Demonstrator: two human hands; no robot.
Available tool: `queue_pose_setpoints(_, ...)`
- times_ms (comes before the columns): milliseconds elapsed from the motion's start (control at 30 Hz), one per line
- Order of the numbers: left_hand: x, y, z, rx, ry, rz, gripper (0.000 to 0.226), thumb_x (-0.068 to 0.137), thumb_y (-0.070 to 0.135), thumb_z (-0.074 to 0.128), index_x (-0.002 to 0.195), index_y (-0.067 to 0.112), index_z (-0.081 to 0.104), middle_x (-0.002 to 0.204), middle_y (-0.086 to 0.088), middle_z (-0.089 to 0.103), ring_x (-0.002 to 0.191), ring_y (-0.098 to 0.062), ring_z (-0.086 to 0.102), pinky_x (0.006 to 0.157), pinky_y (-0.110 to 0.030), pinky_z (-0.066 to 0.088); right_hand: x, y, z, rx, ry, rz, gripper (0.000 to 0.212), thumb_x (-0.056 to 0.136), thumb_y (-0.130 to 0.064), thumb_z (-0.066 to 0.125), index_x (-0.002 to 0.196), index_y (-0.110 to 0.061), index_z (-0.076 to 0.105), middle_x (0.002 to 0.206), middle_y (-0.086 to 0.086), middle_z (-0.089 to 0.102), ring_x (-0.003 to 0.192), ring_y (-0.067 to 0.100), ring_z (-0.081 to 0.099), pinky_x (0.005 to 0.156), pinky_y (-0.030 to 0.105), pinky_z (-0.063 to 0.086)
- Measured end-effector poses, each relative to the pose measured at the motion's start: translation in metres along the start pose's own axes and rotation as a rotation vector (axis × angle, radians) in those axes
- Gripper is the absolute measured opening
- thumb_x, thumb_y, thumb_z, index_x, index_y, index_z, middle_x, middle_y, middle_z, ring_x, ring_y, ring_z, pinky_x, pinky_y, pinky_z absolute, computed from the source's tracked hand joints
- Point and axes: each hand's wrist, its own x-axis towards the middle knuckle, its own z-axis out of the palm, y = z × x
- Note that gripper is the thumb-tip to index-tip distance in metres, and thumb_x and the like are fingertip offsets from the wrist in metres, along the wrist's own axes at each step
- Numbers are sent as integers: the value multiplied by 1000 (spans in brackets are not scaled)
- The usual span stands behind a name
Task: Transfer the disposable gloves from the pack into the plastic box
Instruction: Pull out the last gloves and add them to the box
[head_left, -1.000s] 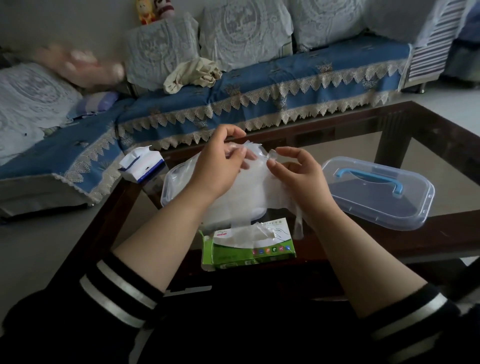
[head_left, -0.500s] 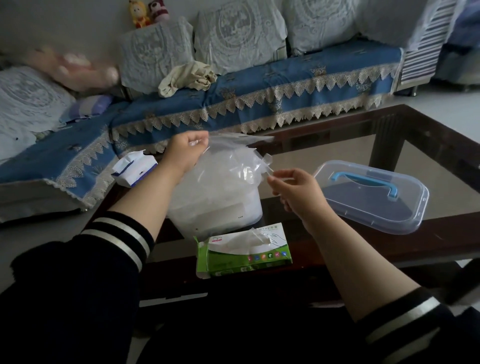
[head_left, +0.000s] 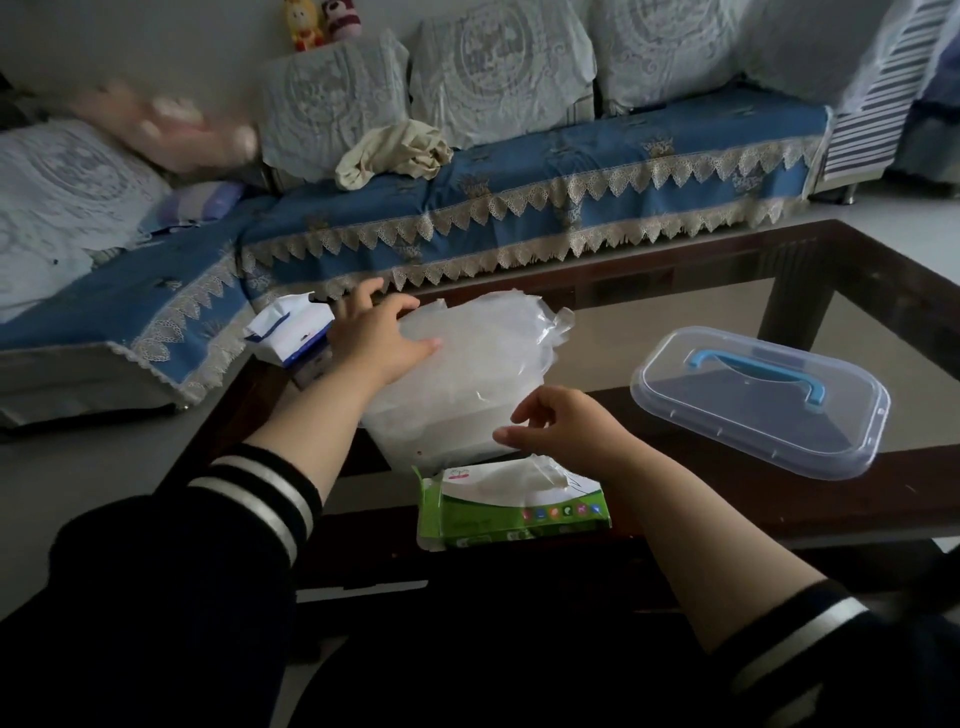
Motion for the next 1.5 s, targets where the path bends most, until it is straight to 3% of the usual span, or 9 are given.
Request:
queue_pose_setpoints(133, -46, 7, -8, -209, 536, 454, 10, 90, 17, 63, 95, 9, 66, 93, -4, 61, 85, -19, 55, 74, -31, 45, 1, -2, 12, -176, -128, -40, 72, 68, -63, 71, 126, -26, 49, 115, -8, 48, 109, 13, 44, 96, 32, 44)
queue_pose_setpoints(233, -100, 21, -3, -376, 442, 700, 17, 94, 18, 56, 89, 5, 67, 78, 4, 60, 67, -9, 51, 62, -21, 43, 2, 0, 24, -314, -228, -24, 70, 73, -55, 74, 131, -26, 47, 123, -4, 46, 115, 16, 39, 102, 38, 40)
queue_pose_setpoints(333, -139, 12, 31, -222, 223, 780, 26, 94, 32, 57, 86, 11, 70, 80, -1, 67, 72, -18, 61, 64, -29, 49, 4, 0, 33, -443, -195, -37, 37, 83, -38, 66, 115, -20, 61, 117, 6, 53, 113, 26, 48, 93, 38, 44)
queue_pose_setpoints(500, -148, 2, 57, -157, -210, 373, 57, 88, 40, 65, 139, 20, 48, 138, 4, 53, 126, -17, 50, 99, -29, 40, 6, -3, 35, -451, -134, 17, 20, 86, -28, 61, 100, -19, 72, 103, 5, 64, 96, 26, 60, 82, 36, 52)
queue_pose_setpoints(700, -139, 1, 71, -369, -365, 133, 74, 75, 31, 82, 139, 24, 45, 124, 9, 61, 119, -13, 54, 97, -29, 44, 3, -7, 30, -455, -118, -28, 33, 91, -40, 60, 102, -12, 72, 98, 8, 67, 94, 25, 61, 82, 36, 51)
queue_pose_setpoints(1067, -138, 8, 65, -344, -378, 123, 70, 78, 31, 79, 137, 19, 44, 112, 13, 49, 117, -14, 54, 84, -19, 36, -12, -22, 3, 71, 91, -181, 18, 92, -26, 62, 89, -15, 75, 83, 2, 74, 83, 28, 67, 78, 40, 53)
queue_pose_setpoints(1234, -144, 7, 53, -266, -415, 211, 61, 89, 40, 67, 141, 18, 43, 133, 6, 56, 125, -14, 52, 95, -24, 41, -28, -38, -15, 631, 281, -243, 16, 97, -13, 50, 91, -10, 65, 72, 9, 57, 57, 4, 56, 57, 16, 48)
queue_pose_setpoints(1367, -143, 7, 40, -692, -314, 173, 47, 93, 55, 39, 114, 22, 63, 118, 10, 66, 115, -9, 60, 99, -20, 44, -26, -37, -15, 675, 379, -229, 12, 97, -15, 52, 90, -14, 61, 70, 7, 54, 57, 12, 47, 55, 23, 44)
queue_pose_setpoints(1501, -131, 37, 6, -1146, -396, 5, 104, 63, 97, 34, 122, 16, 65, 120, -8, 69, 115, -20, 62, 100, -35, 47, -27, -39, -15, 630, 394, -253, 12, 95, -10, 54, 84, -14, 54, 66, 3, 51, 48, 5, 47, 46, 17, 44)
